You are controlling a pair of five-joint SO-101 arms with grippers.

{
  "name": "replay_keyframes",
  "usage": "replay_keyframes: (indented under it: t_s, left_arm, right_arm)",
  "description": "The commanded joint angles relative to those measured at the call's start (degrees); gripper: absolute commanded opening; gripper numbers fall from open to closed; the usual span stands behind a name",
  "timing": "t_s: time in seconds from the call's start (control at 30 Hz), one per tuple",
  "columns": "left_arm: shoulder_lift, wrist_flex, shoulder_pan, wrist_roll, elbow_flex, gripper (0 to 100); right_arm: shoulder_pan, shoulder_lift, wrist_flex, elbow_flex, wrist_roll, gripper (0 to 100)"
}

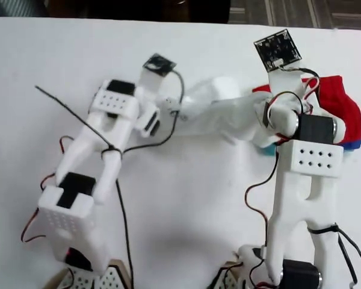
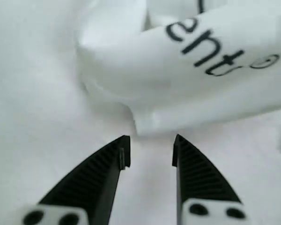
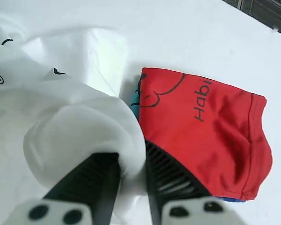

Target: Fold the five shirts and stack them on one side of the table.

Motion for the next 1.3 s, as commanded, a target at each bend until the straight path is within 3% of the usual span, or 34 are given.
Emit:
replay_keyframes:
  t_s: [0.0, 0.4, 0.83, 1.27]
  left_arm:
    - [-2.9, 5.5, 3.4, 0.2, -5.0, 17]
    - [-2.7, 8.7, 10.7, 0.1, -4.7, 17]
    - [8.2, -5.7, 7.1, 0.0, -2.0, 17]
    - [8.5, -10.7, 4.7, 0.0, -1.5, 17]
  right_arm:
    - [0.3, -2.1, 0.1, -0.2, -0.3, 1.9]
    - [0.6, -2.1, 0.0, -0.2, 0.0, 1.9]
    - [0.7, -2.2, 0.2, -0.2, 0.2, 1.9]
    - [0.7, -2.2, 0.2, -0.2, 0.2, 1.9]
